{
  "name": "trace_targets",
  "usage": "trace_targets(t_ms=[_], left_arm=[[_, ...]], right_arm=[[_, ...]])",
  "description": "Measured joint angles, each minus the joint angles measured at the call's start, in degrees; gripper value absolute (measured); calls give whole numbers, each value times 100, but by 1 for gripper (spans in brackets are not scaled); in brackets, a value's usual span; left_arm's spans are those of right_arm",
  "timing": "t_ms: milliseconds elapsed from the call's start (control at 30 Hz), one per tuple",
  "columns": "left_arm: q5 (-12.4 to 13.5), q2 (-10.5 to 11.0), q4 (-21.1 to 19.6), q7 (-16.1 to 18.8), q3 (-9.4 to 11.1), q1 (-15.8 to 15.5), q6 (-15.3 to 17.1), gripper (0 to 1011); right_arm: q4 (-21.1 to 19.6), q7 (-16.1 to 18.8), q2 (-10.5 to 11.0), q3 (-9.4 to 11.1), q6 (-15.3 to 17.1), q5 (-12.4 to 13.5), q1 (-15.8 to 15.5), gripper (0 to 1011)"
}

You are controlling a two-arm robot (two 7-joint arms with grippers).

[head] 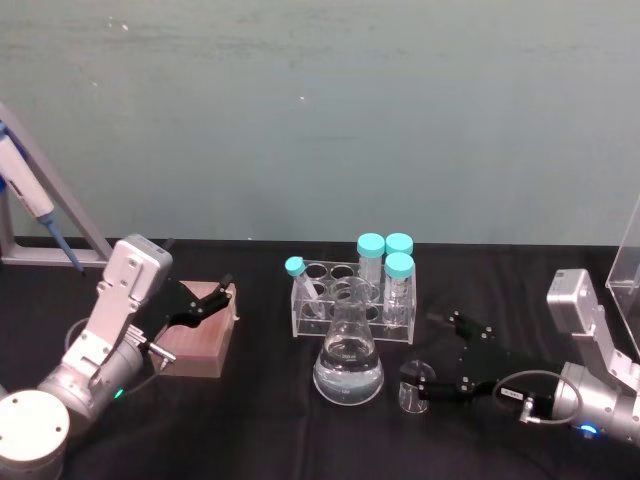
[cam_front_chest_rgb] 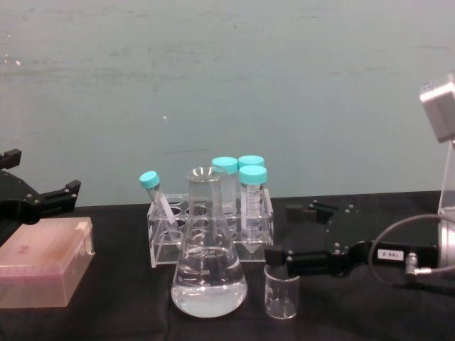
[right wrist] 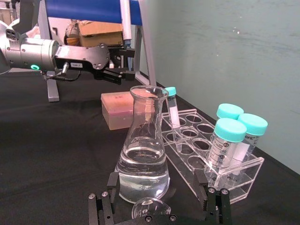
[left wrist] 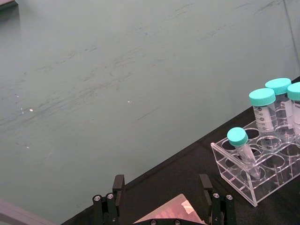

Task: Place the experimental apparatus aside using one hand.

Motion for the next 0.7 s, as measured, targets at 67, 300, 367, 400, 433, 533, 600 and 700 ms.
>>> trace_targets(t_ms=[67, 300, 367, 400, 433, 533, 600, 700], left_arm=[[0, 0, 0, 0, 0, 0, 0, 1000], [0, 0, 0, 0, 0, 0, 0, 1000], [0, 0, 0, 0, 0, 0, 0, 1000], [0, 0, 0, 0, 0, 0, 0, 1000], [0, 0, 0, 0, 0, 0, 0, 1000], [0, 0, 0, 1, 0, 0, 0, 1000], [0, 0, 0, 1, 0, 0, 0, 1000], [0, 0, 0, 1, 0, 0, 0, 1000]], right_arm=[[64, 18, -14, -43, -18, -3, 45, 1003], [334, 49, -52, -216, -107, -38, 207, 1003], [376, 49, -55, -245, -119, -41, 230, 1003], [398, 49, -57, -258, -125, -41, 244, 1003], [441, 49, -60, -286, -138, -41, 266, 1003], [490, 49, -61, -328, -147, -39, 295, 1003], [535, 48, -63, -381, -148, -29, 324, 1003], [590, 47, -64, -436, -141, -19, 365, 1003]])
